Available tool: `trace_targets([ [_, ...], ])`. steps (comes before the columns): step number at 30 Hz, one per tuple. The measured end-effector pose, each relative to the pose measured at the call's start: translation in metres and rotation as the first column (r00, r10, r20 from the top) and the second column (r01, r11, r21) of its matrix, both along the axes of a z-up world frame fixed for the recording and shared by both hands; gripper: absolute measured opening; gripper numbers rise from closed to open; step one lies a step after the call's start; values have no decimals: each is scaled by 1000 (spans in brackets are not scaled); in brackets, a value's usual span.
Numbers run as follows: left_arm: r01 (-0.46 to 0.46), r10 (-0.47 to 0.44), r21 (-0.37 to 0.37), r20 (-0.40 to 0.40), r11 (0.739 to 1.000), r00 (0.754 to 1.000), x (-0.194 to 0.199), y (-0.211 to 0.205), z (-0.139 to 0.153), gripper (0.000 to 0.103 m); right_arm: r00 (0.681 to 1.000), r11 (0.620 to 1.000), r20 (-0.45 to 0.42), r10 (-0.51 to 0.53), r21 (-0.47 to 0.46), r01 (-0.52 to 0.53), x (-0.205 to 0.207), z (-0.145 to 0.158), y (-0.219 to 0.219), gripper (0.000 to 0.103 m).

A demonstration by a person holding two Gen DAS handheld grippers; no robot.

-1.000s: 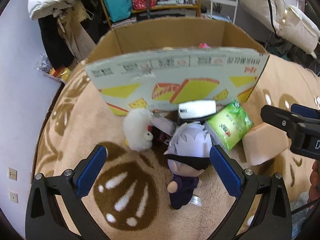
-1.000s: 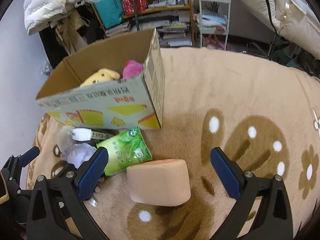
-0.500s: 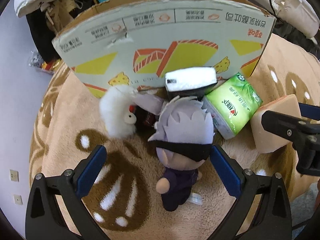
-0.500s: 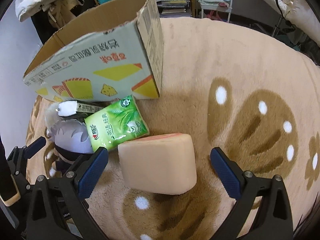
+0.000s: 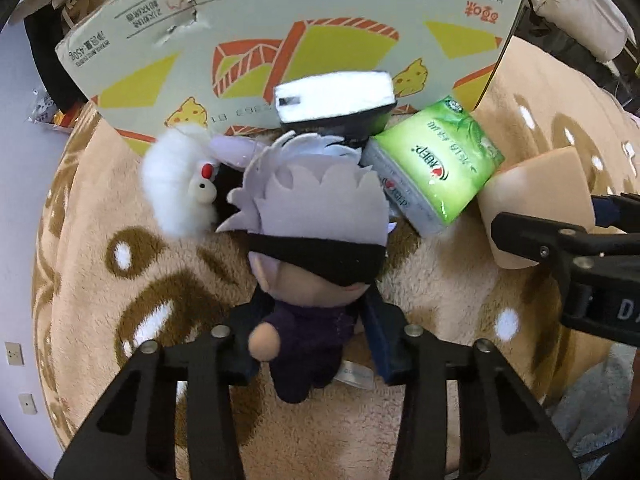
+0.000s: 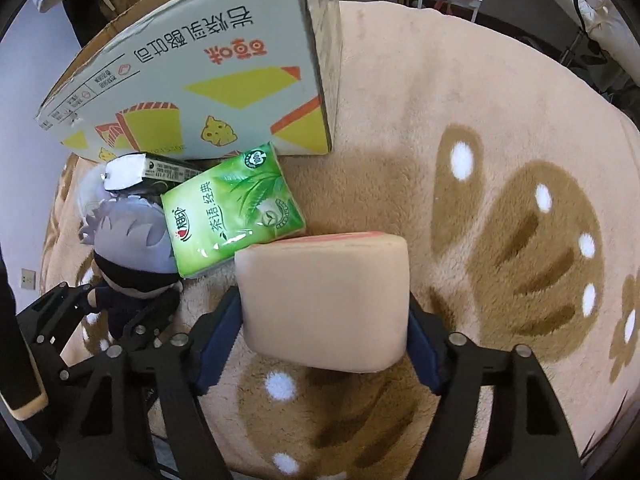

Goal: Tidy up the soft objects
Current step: 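Grasp white-haired doll with left tool while right tool grasps roll cushion, then lift doll and roll cushion and carry both over the box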

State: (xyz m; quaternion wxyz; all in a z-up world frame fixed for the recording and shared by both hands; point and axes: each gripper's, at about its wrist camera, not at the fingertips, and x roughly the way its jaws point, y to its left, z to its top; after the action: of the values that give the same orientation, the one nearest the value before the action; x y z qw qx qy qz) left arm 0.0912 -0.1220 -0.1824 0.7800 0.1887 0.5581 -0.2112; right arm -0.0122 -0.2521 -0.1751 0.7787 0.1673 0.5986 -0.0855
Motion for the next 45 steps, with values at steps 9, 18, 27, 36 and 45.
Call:
trace_targets([
  [9,-17,19,-34,60,999,998,-13,8,26,35,999,999,29,40,-33,-39,0,16,5,52],
  [18,-70,77,-79,88,994,993,-26,28,56,35,997,997,66,26,-75,-21,-8,36,4,48],
  [27,-96,113,-99,184,990,976,-43,42,90,35,983,996,174,52,-85,-38,-18,63,8,47],
  [36,-133,172,-146,296,980,940,-47,67,121,35,946,994,322,41,-114,-5,-26,96,3,47],
  [45,-150,223,-216,368,965,903,-48,82,147,35,875,991,482,37,-130,30,-36,133,3,47],
])
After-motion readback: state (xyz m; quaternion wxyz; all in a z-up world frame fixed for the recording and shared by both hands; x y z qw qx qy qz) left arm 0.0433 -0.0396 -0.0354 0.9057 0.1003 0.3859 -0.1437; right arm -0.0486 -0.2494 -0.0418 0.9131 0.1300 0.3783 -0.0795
